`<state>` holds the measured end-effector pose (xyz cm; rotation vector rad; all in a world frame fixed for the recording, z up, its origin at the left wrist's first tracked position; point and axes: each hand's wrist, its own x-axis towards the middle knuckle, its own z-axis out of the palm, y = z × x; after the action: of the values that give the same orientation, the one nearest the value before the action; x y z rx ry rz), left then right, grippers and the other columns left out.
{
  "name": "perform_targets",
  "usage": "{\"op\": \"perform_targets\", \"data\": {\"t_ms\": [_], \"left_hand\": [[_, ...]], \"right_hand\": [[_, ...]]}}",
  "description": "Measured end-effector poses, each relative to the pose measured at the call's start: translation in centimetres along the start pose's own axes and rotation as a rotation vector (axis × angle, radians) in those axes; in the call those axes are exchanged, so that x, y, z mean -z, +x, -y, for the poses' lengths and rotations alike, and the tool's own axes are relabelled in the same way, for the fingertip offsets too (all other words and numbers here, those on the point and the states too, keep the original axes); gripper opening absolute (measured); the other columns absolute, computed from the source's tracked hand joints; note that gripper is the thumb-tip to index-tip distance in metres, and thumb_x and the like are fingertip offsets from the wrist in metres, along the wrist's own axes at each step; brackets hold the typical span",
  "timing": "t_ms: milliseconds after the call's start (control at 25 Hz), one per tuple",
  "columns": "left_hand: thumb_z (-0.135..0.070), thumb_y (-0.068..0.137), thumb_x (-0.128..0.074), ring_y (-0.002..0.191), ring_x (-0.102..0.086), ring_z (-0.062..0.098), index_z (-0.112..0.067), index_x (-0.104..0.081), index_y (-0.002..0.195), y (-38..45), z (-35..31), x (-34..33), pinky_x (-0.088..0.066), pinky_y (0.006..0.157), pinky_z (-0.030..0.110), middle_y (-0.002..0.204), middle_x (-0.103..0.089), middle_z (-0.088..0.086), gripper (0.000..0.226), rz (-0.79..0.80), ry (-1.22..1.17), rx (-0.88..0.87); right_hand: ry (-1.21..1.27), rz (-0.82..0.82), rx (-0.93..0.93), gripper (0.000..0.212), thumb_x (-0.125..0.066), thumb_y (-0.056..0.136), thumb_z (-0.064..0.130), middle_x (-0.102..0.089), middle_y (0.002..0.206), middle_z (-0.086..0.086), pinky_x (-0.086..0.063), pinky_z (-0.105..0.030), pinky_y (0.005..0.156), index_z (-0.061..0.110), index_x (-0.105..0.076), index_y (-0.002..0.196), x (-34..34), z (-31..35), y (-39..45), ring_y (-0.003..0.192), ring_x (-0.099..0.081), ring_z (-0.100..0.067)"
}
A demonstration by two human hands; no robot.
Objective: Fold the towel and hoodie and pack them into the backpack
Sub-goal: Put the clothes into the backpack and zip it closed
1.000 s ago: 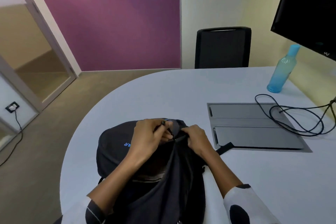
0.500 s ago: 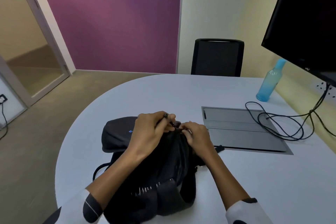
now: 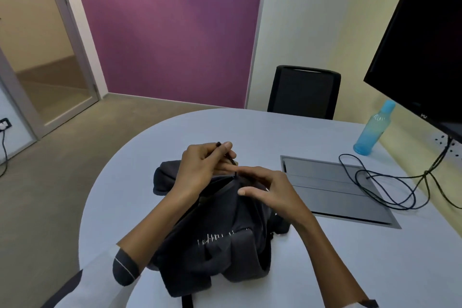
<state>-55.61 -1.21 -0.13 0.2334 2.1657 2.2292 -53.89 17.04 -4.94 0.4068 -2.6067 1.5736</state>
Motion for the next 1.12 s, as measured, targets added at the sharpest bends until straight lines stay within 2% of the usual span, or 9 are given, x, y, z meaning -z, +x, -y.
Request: {"op": "perform_targets", "data": {"t_ms": [120,320,560,640,760,840,920,1000,1120], "left_hand": [[-0.026,0.093,-0.057,0.076,-0.073,0.026,0.004,-0.068,0.082,-0.4,0.0,-0.4,-0.059,0.076,0.032,0.078,-0.072,0.019,0.033,0.000,-0.020,-0.018],[-0.022,0.095,-0.055,0.078,-0.073,0.024,0.003,-0.068,0.083,-0.2,0.0,1.0,-0.059,0.071,0.026,0.081,-0.073,0.016,0.031,-0.109,-0.160,0.035],[-0.020,0.097,-0.053,0.073,-0.073,0.022,0.001,-0.065,0.083,1.4,0.2,5.1,-0.058,0.066,0.022,0.080,-0.071,0.021,0.029,-0.277,-0.220,0.056],[-0.021,0.098,-0.051,0.073,-0.073,0.021,0.001,-0.064,0.085,1.2,0.4,5.8,-0.058,0.065,0.021,0.080,-0.071,0.020,0.029,-0.282,-0.261,0.070],[-0.023,0.099,-0.048,0.077,-0.073,0.023,-0.002,-0.062,0.085,1.3,0.4,5.6,-0.059,0.066,0.024,0.080,-0.069,0.018,0.029,-0.244,-0.291,0.083],[-0.025,0.099,-0.048,0.078,-0.073,0.024,-0.004,-0.062,0.085,1.3,0.5,5.0,-0.059,0.067,0.025,0.079,-0.070,0.016,0.030,-0.209,-0.279,0.073],[-0.026,0.099,-0.048,0.079,-0.073,0.023,-0.004,-0.061,0.085,1.4,0.6,4.8,-0.059,0.066,0.024,0.079,-0.070,0.015,0.030,-0.163,-0.261,0.058],[-0.026,0.099,-0.049,0.078,-0.073,0.023,-0.002,-0.061,0.086,1.8,0.7,5.4,-0.059,0.067,0.024,0.079,-0.070,0.015,0.029,-0.143,-0.244,0.057],[-0.022,0.099,-0.049,0.074,-0.073,0.022,0.003,-0.060,0.088,3.0,1.6,7.0,-0.059,0.064,0.024,0.081,-0.068,0.021,0.030,-0.183,-0.324,0.171]], "right_hand": [[-0.351,-0.152,0.101,0.021,-0.074,0.077,0.011,-0.071,0.091,0.006,-0.044,-0.017,0.081,0.015,-0.075,0.098,-1.0,0.2,1.1,0.086,-0.061,-0.005],[-0.263,-0.414,0.114,0.020,-0.072,0.076,-0.005,-0.071,0.084,0.011,-0.043,-0.004,0.077,0.009,-0.077,0.089,0.0,-0.6,0.7,0.080,-0.060,0.016],[-0.267,-0.557,0.018,0.021,-0.070,0.077,-0.007,-0.069,0.085,0.010,-0.046,-0.006,0.081,0.007,-0.077,0.091,1.3,-2.4,1.6,0.078,-0.057,0.023],[-0.248,-0.510,-0.068,0.019,-0.072,0.077,-0.001,-0.073,0.085,0.006,-0.049,-0.013,0.084,0.010,-0.077,0.091,1.6,-2.0,2.0,0.078,-0.059,0.020],[-0.176,-0.255,-0.169,0.021,-0.081,0.071,0.017,-0.073,0.086,0.013,-0.051,-0.017,0.085,0.020,-0.077,0.092,1.6,1.0,2.3,0.084,-0.065,0.007],[-0.179,-0.107,-0.117,0.032,-0.084,0.068,0.031,-0.073,0.094,0.015,-0.048,-0.013,0.086,0.024,-0.076,0.098,-0.3,3.8,2.8,0.092,-0.064,0.004],[-0.332,-0.014,-0.039,0.035,-0.080,0.072,0.035,-0.072,0.099,0.010,-0.045,-0.017,0.082,0.024,-0.073,0.105,-3.3,5.9,4.0,0.095,-0.062,-0.003],[-0.525,-0.011,0.002,0.024,-0.072,0.079,0.030,-0.072,0.095,0.002,-0.043,-0.026,0.078,0.021,-0.073,0.101,-6.1,6.5,5.2,0.093,-0.062,-0.015],[-0.487,-0.139,-0.030,0.014,-0.070,0.083,0.026,-0.074,0.091,0.002,-0.045,-0.028,0.085,0.017,-0.074,0.092,-6.7,5.6,5.7,0.091,-0.063,-0.014]]}}
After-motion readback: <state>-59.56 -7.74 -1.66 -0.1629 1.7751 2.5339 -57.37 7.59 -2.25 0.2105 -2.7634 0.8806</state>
